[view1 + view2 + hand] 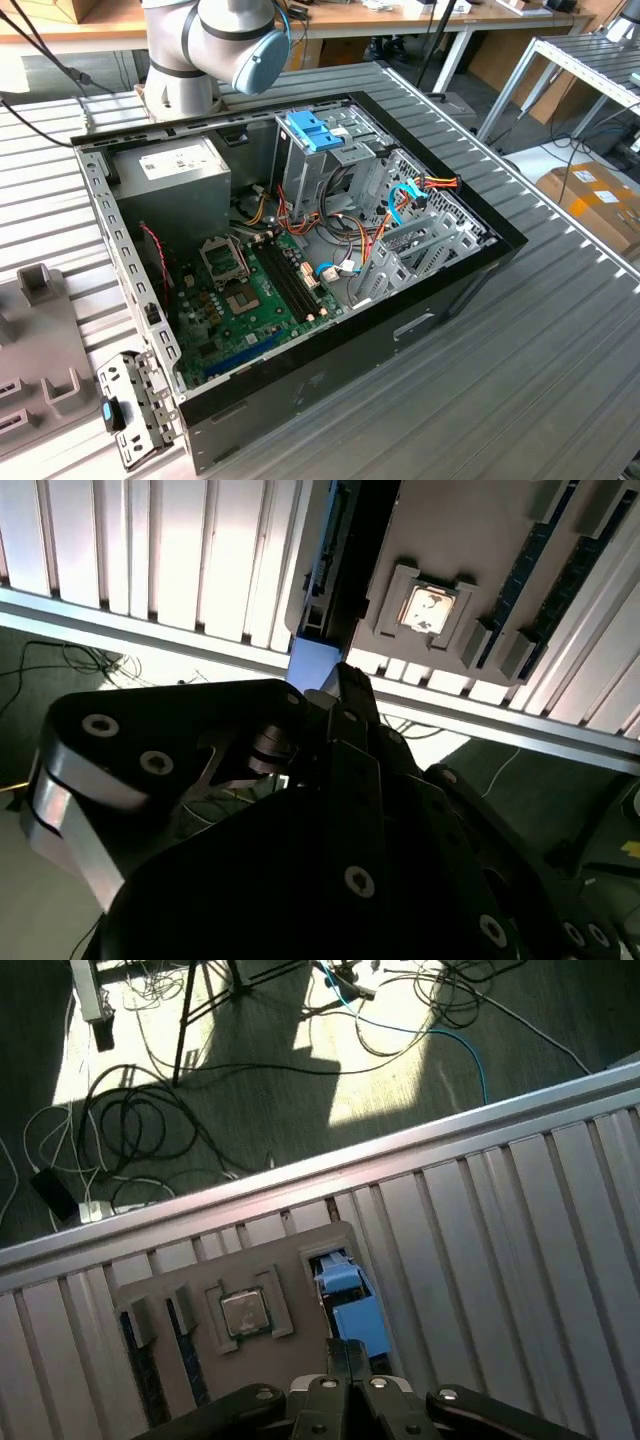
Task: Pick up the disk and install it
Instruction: 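Pick up the disk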
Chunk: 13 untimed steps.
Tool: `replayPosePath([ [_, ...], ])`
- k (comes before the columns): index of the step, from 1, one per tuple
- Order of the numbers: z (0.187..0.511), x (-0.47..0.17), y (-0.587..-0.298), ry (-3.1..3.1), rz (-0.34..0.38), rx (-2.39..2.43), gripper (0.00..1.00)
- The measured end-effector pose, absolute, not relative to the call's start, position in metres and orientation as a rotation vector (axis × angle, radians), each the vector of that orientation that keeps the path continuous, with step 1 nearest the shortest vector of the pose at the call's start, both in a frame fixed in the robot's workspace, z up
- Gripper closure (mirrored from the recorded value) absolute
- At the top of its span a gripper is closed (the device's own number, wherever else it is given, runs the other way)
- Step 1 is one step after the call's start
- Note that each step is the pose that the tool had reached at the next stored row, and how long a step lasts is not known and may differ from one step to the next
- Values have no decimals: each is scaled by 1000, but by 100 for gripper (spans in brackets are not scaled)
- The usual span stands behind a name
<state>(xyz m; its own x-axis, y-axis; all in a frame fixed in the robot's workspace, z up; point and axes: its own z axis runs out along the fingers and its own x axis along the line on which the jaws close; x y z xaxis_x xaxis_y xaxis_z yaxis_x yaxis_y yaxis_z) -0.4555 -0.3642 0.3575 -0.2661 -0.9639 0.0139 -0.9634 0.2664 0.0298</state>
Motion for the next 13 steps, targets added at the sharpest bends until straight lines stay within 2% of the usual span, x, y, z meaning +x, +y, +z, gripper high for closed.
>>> replayPosePath([
  [13,356,-456,-364,-2308,-8,2100,89],
])
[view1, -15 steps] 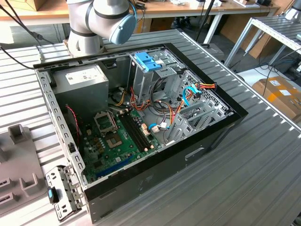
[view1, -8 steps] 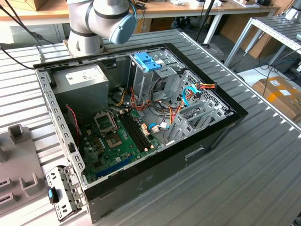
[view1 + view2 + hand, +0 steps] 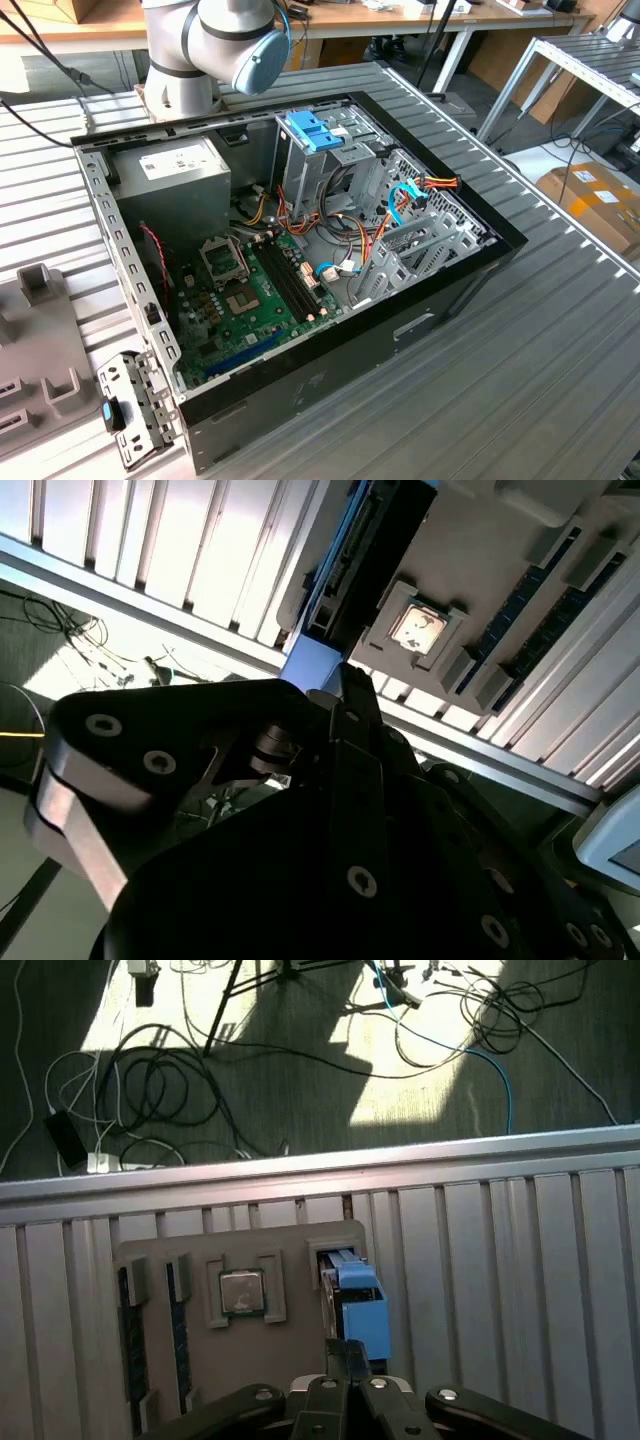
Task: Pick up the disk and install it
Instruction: 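Pick up the disk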
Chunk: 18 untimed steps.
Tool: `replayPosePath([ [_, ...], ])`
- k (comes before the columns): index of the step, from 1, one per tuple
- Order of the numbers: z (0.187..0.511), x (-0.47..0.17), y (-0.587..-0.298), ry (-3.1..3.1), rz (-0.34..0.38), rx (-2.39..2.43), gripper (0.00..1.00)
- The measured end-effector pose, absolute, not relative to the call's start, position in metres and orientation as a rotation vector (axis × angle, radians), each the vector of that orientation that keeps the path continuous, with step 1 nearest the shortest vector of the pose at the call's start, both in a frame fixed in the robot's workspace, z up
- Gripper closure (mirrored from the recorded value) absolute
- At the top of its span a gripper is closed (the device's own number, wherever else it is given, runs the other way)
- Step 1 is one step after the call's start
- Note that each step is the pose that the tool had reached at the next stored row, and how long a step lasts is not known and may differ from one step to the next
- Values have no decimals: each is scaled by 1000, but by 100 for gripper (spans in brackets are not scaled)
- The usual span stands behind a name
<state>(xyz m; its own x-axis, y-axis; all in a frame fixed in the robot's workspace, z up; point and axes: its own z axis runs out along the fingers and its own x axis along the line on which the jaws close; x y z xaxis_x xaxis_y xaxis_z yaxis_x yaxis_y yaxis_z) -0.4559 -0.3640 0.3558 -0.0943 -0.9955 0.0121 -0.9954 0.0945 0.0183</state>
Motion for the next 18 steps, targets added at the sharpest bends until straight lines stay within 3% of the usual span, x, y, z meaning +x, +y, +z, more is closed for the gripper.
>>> replayPosePath([
  [18,356,-449,-364,-2272,20,2171,89],
])
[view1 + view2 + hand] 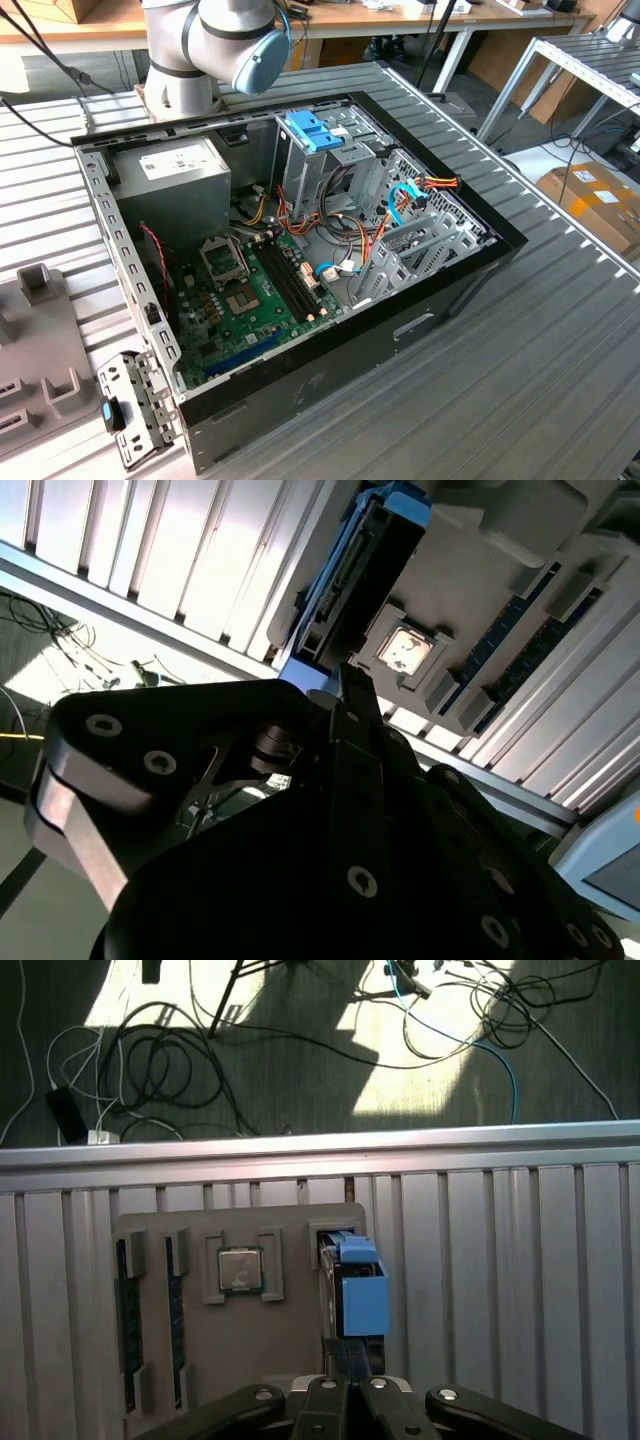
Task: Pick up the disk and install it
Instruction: 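Pick up the disk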
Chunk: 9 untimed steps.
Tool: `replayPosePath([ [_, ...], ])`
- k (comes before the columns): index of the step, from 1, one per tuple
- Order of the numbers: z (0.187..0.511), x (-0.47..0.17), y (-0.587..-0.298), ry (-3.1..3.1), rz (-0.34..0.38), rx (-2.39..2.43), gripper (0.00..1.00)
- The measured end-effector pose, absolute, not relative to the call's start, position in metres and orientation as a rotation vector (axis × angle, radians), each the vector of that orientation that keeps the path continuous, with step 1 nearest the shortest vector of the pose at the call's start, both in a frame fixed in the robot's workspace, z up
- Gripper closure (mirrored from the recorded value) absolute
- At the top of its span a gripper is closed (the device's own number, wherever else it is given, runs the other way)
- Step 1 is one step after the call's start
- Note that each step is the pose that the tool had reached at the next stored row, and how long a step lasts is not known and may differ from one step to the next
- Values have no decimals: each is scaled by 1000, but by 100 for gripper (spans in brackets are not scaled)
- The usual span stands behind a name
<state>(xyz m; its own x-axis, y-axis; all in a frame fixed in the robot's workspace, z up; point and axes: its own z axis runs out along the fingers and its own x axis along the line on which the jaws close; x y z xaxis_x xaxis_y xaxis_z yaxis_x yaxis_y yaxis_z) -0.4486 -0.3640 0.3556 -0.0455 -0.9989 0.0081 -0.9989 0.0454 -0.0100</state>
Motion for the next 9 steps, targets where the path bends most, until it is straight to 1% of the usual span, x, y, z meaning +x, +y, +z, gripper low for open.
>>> replayPosePath([
  [9,355,-447,-364,2281,-23,-2156,89],
])
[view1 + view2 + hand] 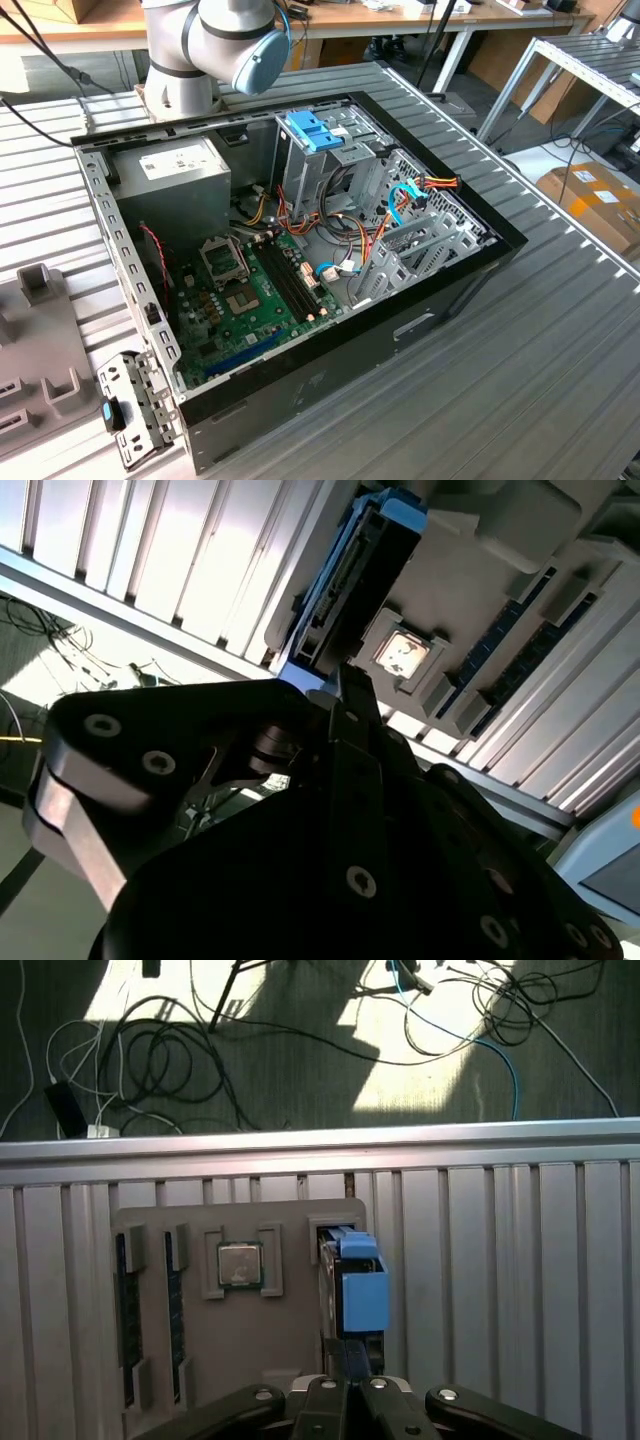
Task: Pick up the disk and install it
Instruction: 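Pick up the disk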
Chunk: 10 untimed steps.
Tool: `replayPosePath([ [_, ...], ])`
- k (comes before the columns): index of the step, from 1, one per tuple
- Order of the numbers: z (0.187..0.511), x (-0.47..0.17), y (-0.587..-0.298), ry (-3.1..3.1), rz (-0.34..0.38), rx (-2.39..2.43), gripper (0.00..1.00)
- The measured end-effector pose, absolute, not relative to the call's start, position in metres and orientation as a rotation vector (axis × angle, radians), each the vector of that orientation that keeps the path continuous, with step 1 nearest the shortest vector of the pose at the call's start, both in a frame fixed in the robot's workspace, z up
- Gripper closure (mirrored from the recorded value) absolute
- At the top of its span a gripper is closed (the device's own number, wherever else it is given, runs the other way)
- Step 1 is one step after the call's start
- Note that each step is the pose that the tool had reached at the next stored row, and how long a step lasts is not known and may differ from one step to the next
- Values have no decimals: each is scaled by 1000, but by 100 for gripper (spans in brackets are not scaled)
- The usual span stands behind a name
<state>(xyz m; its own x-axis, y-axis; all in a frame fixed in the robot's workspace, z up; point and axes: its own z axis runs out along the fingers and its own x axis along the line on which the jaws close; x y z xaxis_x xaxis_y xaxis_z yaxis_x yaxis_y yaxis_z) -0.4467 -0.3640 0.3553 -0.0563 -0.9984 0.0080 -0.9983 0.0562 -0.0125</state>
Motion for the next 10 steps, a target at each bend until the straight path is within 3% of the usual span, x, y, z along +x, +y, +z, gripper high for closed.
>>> replayPosePath([
  [10,354,-437,-357,2316,-23,-2119,89],
])
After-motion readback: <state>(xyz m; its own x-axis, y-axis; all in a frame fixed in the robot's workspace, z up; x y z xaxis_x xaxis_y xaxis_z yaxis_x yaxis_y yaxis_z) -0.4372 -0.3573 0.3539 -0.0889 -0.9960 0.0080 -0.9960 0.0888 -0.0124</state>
